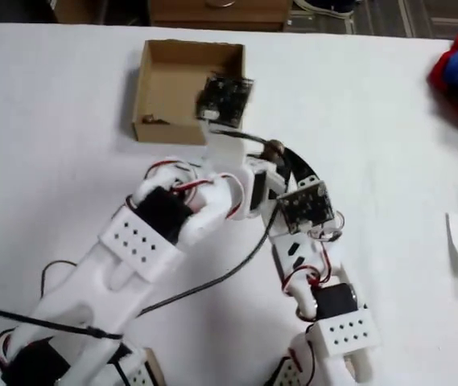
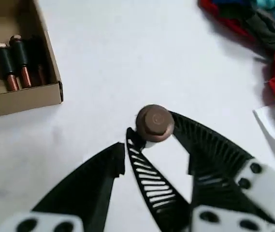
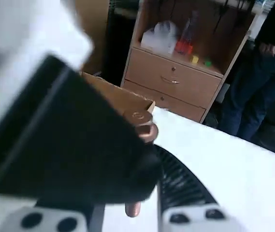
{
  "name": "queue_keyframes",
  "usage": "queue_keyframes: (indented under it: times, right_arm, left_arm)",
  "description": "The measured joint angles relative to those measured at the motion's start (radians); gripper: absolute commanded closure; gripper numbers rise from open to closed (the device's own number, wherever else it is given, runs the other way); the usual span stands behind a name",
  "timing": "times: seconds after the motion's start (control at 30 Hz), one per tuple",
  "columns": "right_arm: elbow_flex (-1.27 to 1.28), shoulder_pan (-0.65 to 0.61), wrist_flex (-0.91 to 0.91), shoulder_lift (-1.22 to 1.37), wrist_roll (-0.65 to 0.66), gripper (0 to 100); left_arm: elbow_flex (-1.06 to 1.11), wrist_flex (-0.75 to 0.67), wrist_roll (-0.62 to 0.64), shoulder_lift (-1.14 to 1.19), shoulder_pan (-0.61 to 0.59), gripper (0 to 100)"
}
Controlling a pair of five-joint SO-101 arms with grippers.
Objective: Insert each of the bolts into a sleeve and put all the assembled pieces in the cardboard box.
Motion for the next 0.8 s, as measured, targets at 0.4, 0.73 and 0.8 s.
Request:
queue_keyframes:
  times: [0.4, 0.73, 0.8]
  right_arm:
    - [0.005, -0.008, -0.002, -0.005, -0.006, 97.5]
    - [0.04, 0.075, -0.002, -0.003, -0.273, 97.5]
    - [0.04, 0.095, -0.002, -0.003, -0.301, 97.5]
  left_arm:
    - [0.0, 0.025, -0.009, -0.06, -0.094, 71]
    - [0.0, 0.031, -0.011, -0.325, -0.302, 71]
    - [0.0, 0.055, -0.011, -0.35, -0.353, 71]
